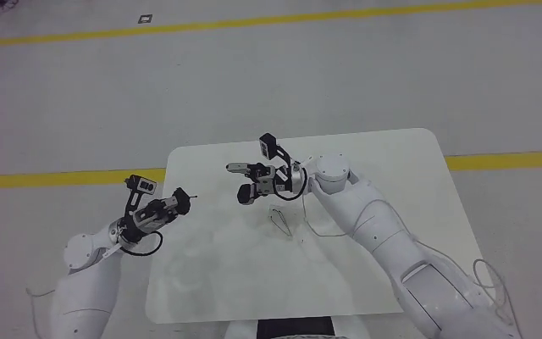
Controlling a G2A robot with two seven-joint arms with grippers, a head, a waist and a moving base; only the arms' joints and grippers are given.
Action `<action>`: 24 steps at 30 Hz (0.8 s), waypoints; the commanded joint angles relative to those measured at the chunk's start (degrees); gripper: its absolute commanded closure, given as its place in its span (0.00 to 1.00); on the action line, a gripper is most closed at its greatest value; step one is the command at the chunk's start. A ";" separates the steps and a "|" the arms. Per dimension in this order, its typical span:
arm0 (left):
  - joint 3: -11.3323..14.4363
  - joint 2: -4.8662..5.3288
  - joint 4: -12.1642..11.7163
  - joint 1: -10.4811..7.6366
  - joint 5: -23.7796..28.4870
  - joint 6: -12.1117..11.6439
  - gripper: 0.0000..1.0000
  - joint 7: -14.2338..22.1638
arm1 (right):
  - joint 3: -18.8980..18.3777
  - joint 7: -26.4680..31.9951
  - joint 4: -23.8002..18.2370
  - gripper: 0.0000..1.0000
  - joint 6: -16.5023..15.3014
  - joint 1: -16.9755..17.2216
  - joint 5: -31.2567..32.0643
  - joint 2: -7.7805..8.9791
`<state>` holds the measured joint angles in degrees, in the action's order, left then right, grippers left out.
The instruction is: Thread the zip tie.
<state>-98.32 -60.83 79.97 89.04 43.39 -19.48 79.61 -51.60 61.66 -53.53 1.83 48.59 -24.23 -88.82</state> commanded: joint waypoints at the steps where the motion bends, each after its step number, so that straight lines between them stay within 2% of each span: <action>1: -0.51 -0.63 0.96 0.56 -0.23 0.00 1.00 0.03 | 0.00 0.00 0.00 0.00 0.00 0.00 0.00 0.00; 4: -1.19 -1.58 1.50 0.63 -1.66 0.00 1.00 0.03 | 0.00 0.00 0.00 0.00 0.00 0.00 0.00 0.00; 7: -1.69 -2.28 1.06 0.33 -2.11 0.00 1.00 0.03 | 0.00 0.00 0.00 0.00 0.00 0.00 0.00 0.00; 16: -1.69 -2.28 1.06 0.33 -2.11 0.00 1.00 0.03 | 0.00 0.00 0.00 0.00 0.00 0.00 0.00 0.00; 19: -1.02 -2.40 1.21 0.39 -1.01 0.52 1.00 -2.06 | 0.00 0.00 0.00 0.00 0.00 0.00 0.00 0.00; 20: -1.16 -2.36 1.31 0.32 -0.91 0.00 1.00 -2.05 | -0.07 -0.95 -0.18 0.00 -0.06 0.25 0.29 0.04; 24: -2.24 -2.29 1.01 0.20 -0.24 0.00 1.00 -1.28 | -0.47 -4.85 -2.40 0.00 2.22 0.43 7.53 1.20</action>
<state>-100.34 -63.12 81.09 89.30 42.93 -19.50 78.14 -51.87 57.45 -55.36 3.21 49.00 -18.75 -87.96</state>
